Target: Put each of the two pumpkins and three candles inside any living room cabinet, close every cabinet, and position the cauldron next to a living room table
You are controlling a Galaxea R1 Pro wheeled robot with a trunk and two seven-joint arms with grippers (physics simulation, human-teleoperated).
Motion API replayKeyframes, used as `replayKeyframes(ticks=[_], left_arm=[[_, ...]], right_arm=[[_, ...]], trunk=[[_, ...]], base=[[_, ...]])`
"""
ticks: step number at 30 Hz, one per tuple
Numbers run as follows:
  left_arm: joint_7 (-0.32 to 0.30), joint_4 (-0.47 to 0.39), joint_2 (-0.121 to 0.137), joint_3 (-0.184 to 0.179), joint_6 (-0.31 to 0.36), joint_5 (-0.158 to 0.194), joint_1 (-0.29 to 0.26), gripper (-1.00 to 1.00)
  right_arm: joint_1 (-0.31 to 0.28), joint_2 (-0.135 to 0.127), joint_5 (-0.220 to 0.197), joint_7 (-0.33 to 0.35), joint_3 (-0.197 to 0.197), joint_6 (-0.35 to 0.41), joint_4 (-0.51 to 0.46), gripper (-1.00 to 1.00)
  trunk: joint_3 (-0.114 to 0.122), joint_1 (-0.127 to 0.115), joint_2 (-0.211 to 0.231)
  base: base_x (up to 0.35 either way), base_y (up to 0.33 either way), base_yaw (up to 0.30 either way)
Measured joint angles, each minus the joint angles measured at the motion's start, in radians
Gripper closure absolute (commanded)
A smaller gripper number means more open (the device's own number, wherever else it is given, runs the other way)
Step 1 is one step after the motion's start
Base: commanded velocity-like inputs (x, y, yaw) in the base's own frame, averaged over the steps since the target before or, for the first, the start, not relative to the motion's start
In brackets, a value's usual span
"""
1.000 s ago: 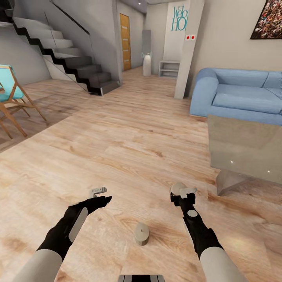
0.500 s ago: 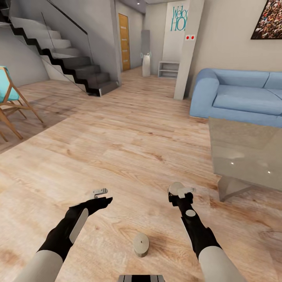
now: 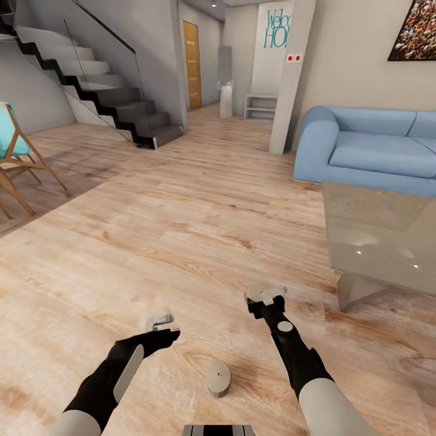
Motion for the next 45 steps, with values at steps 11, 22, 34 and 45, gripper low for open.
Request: replayKeyframes(ticks=[11,22,34,45], left_arm=[[0.061,0.063,-0.062,0.000,-0.053,-0.047,0.018,-1.00],[0.059,0.225,-0.093,-0.022,-0.143,-0.064,0.018,-1.00],[0.058,0.224,-0.095,-0.023,-0.143,-0.061,0.018,-1.00],[0.060,0.214,-0.103,-0.026,-0.143,-0.061,0.018,-1.00]], right_arm=[[0.001,0.000,-0.064,0.001,0.066,0.062,-0.064,1.00],[0.001,-0.005,-0.311,-0.005,0.328,0.631,-0.505,1.00],[0.001,-0.004,-0.313,0.003,0.330,0.630,-0.507,1.00],[0.001,0.001,-0.365,0.002,0.330,0.631,-0.590,1.00]], trunk=[[0.010,0.000,0.000],[0.024,0.000,0.000],[0.001,0.005,-0.002],[-0.027,0.010,-0.005]], base=[[0.000,0.000,-0.155],[0.000,0.000,-0.207],[0.000,0.000,-0.207],[0.000,0.000,-0.207]])
